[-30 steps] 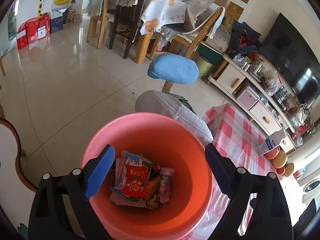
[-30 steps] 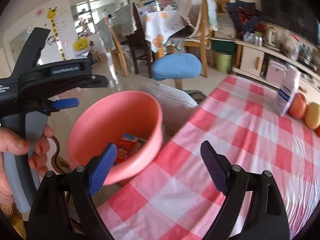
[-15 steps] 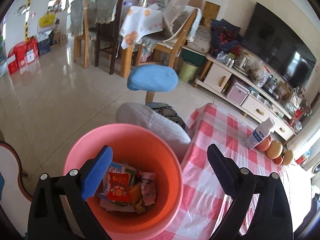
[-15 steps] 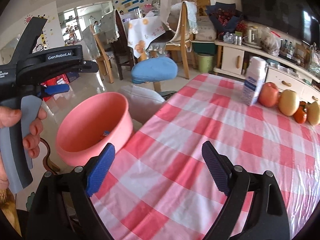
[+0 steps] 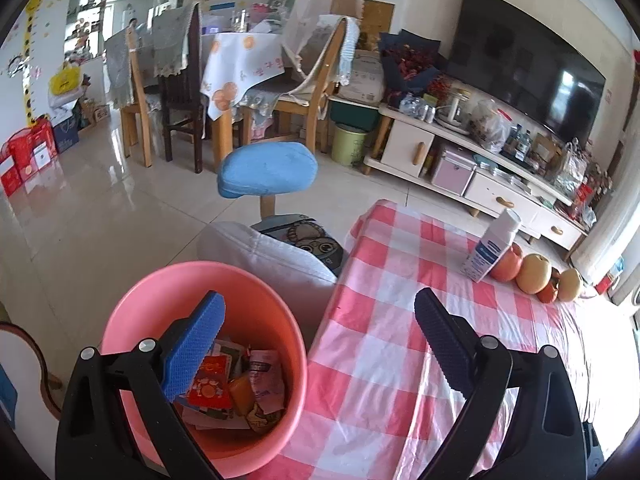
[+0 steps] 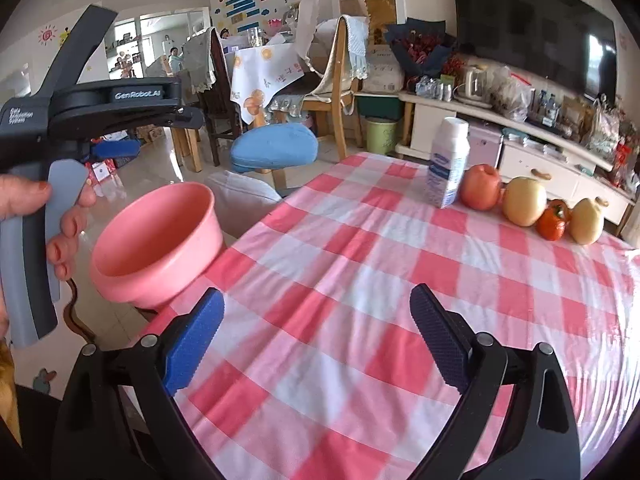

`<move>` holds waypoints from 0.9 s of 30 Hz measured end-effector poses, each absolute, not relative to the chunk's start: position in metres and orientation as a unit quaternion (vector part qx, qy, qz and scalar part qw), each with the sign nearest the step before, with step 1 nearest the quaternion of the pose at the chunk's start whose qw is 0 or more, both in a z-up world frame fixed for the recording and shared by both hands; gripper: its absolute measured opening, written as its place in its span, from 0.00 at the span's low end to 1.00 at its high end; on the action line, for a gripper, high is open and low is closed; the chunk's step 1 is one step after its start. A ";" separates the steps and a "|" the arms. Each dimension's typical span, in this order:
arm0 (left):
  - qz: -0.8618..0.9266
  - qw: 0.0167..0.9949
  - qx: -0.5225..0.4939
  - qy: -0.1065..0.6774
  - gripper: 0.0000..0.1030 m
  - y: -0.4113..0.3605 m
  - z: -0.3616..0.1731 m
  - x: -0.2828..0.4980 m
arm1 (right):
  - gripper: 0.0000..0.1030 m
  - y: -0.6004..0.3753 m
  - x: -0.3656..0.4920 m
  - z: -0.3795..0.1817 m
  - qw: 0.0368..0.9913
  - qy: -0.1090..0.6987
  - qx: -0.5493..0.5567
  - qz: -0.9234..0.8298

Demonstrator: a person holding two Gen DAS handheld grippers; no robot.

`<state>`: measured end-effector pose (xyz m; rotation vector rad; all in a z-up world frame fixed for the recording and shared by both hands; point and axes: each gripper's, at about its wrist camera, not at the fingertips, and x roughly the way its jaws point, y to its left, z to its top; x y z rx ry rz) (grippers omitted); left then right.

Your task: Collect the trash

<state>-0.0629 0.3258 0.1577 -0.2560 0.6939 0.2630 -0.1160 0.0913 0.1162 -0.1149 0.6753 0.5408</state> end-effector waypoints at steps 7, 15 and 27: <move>0.112 0.930 -0.098 0.335 0.92 0.299 0.162 -0.059 | 0.92 0.070 -0.124 0.113 0.911 0.324 -0.063 0.248; 0.102 0.933 -0.072 0.337 0.92 0.271 0.163 -0.053 | 0.92 0.043 -0.123 0.109 0.914 0.326 -0.049 0.234; 0.070 0.944 -0.032 0.320 0.92 0.225 0.171 -0.053 | 0.92 0.009 -0.119 0.107 0.921 0.327 -0.025 0.212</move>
